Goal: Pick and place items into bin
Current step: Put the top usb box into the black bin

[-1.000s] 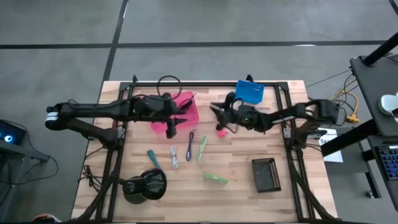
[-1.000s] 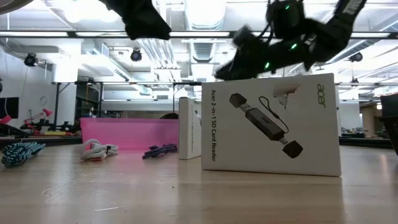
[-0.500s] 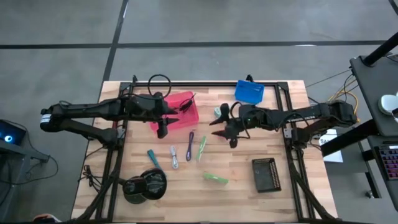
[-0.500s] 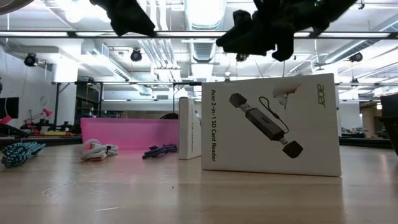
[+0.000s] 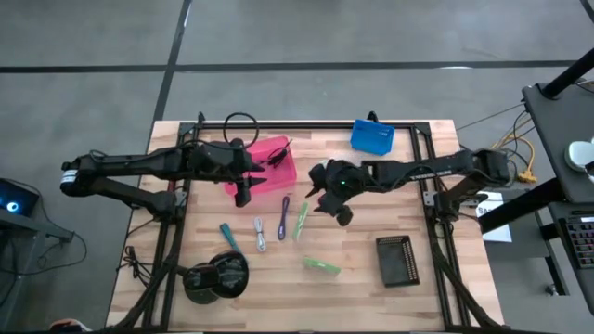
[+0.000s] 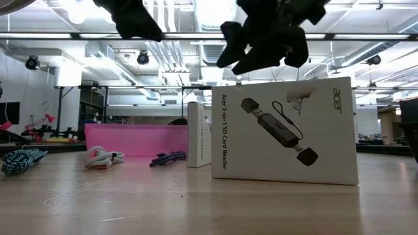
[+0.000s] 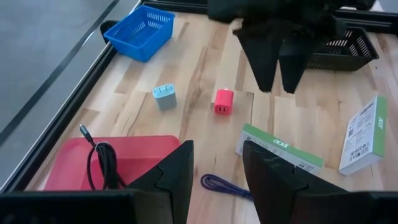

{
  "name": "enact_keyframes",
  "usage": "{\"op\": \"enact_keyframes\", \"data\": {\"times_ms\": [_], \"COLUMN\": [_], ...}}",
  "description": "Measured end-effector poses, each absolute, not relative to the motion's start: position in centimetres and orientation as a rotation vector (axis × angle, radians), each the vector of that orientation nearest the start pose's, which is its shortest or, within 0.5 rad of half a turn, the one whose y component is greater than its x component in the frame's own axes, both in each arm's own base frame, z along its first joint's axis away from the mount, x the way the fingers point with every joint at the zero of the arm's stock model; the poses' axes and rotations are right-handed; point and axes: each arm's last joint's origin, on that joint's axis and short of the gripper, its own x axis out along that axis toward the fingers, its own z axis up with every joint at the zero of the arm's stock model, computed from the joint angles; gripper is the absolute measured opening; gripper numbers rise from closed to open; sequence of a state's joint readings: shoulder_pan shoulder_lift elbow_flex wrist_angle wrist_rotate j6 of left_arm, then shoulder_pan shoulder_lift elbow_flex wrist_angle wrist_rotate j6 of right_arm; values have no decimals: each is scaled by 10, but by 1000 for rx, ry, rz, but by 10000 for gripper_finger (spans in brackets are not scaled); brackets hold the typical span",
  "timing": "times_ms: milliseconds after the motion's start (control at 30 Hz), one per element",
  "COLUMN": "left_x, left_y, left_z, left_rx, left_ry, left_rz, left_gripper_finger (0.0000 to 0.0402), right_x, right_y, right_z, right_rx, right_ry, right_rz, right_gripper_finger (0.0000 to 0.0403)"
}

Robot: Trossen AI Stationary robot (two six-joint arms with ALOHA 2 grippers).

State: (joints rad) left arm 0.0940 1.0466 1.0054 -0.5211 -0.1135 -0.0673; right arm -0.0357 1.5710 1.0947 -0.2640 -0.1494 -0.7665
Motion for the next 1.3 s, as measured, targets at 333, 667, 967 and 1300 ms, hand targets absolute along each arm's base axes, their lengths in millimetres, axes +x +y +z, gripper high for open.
{"op": "enact_keyframes", "data": {"times_ms": [333,667,967,1300], "left_x": [215,213,213,213], "left_y": [23,23,23,24], "left_z": [329,327,326,326], "left_rx": [-59,-62,-62,-61], "left_ry": [572,599,603,604], "left_rz": [221,222,223,228], "left_gripper_finger": [124,124,124,124], "right_x": [376,395,399,404], "right_y": [-7,-8,-8,-9], "right_z": [231,224,212,196], "right_rx": [-639,-649,-689,-708], "right_ry": [824,880,890,918], "right_rz": [550,591,625,641], "right_gripper_finger": [219,219,219,219]}}
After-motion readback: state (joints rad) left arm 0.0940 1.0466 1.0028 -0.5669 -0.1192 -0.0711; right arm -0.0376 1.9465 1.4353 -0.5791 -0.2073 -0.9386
